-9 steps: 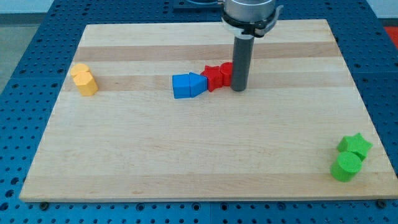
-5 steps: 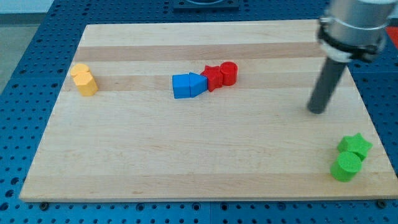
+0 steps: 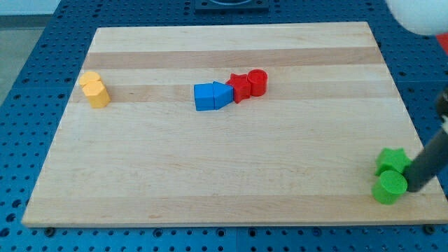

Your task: Push the green star into the blue triangle

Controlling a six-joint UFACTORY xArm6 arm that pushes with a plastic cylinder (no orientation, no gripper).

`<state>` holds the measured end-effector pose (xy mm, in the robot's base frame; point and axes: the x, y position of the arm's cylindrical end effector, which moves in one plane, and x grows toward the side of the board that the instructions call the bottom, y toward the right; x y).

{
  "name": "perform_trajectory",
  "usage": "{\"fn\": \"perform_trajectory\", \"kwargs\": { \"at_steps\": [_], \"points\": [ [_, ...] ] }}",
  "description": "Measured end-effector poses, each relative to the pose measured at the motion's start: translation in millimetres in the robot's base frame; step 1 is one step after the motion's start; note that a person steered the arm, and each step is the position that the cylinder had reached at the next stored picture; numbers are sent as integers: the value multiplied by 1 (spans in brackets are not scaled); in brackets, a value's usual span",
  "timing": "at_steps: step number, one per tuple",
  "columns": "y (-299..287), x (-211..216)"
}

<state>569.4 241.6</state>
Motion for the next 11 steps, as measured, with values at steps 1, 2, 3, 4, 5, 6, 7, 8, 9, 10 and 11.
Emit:
{"fn": "perform_trajectory", "kwargs": {
  "at_steps": [1, 2, 3, 4, 5, 6, 7, 8, 9, 10, 11],
  "points": [
    [-21, -17],
    [-24, -33],
    [-30, -49],
    [-45, -66],
    [-45, -71],
    [1, -72],
    [10, -90],
    [-32, -103],
    [-84, -108],
    [-136, -108],
    [-174, -108]
  ]
}}
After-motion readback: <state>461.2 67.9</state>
